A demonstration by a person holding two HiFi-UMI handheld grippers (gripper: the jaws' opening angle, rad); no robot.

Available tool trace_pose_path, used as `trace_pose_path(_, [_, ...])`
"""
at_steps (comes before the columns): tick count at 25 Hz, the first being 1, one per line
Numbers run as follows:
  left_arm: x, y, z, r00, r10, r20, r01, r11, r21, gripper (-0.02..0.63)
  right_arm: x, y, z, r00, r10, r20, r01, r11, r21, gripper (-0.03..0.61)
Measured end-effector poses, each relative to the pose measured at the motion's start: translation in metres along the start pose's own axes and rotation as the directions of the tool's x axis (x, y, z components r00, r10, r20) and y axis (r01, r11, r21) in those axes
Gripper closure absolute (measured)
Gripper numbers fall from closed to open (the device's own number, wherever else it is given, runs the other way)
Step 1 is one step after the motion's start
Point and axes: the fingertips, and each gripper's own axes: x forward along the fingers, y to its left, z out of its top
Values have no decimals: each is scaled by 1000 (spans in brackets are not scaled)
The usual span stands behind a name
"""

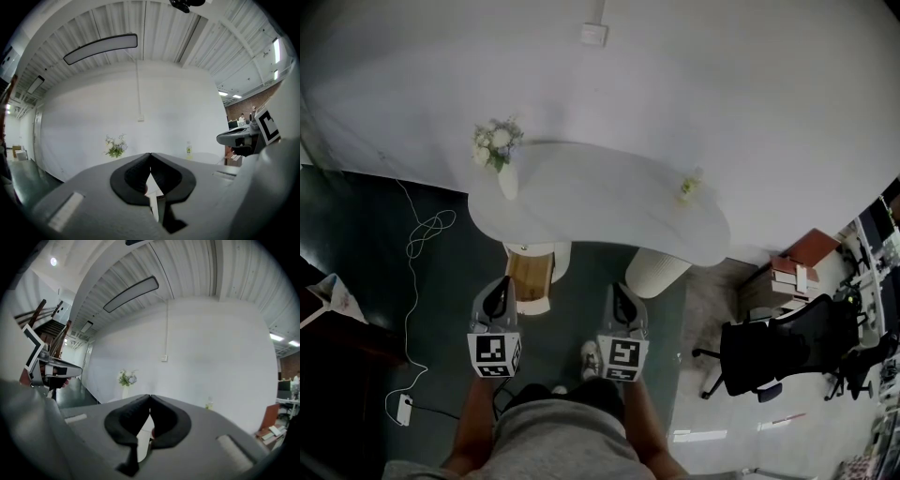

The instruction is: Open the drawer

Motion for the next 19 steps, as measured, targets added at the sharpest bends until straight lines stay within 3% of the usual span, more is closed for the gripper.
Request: trace_pose_path(19, [4, 9, -7, 1000, -14, -12, 14, 1000, 0, 603, 9, 11, 7, 1000, 5, 15, -5, 1000, 1, 574])
